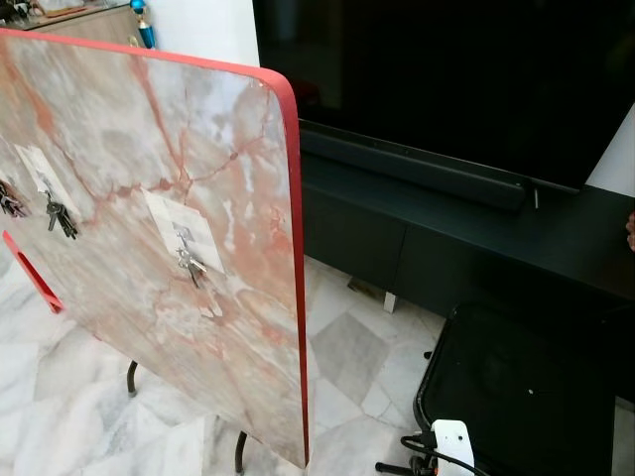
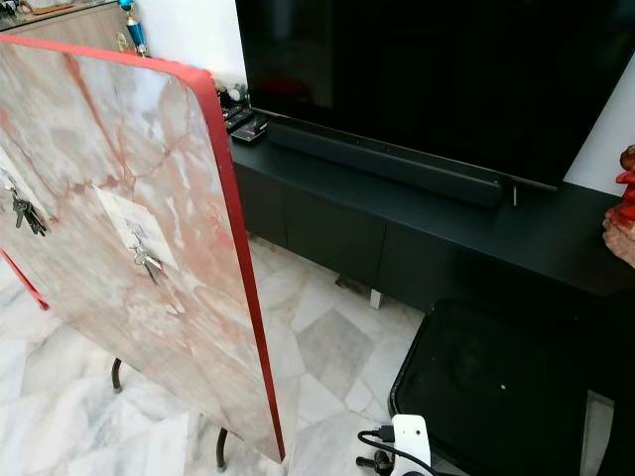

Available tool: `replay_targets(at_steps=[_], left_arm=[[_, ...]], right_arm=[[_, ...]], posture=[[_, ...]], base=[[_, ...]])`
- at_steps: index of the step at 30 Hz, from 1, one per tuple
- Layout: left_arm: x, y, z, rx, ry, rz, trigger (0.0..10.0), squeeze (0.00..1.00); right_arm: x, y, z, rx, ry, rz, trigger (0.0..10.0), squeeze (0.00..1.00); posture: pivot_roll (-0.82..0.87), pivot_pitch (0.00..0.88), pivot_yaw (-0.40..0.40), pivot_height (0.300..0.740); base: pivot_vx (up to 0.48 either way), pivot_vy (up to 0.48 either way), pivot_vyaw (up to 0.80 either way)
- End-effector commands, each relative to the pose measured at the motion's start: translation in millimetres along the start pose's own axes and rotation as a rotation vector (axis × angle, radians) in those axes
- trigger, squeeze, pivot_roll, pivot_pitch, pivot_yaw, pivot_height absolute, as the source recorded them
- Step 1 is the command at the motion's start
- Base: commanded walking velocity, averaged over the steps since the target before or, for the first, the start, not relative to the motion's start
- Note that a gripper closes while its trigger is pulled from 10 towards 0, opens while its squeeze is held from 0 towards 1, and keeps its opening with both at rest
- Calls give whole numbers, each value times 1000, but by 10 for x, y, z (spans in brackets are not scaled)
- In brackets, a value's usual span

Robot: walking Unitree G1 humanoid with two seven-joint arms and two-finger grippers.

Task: Hang keys on a hook

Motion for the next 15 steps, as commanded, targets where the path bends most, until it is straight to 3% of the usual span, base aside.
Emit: replay_targets(at_steps=[1, 15], left_arm=[[-1, -20, -51, -7, -16, 11, 10000, 0], [-14, 20, -62, -46, -23, 2, 10000, 0]], right_arm=[[-7, 26, 1, 2, 1, 1, 10000, 0], [-5, 19, 4, -2, 2, 2, 10000, 0]], posture=[[-38, 0, 9, 740], [-41, 0, 10, 740]], base=[[0, 0, 0], [0, 0, 0]])
Point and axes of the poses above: a point about 5 cm out from each wrist's last joint towards the gripper, its own x axis pointing back from the gripper into the wrist, its own y axis along the axis of the wrist's last joint, z = x × y, the point moved 4 cm from there along -x, pointing out of the wrist towards the gripper, and after that the axes turned 10 degrees about x, right-handed, at the moved point
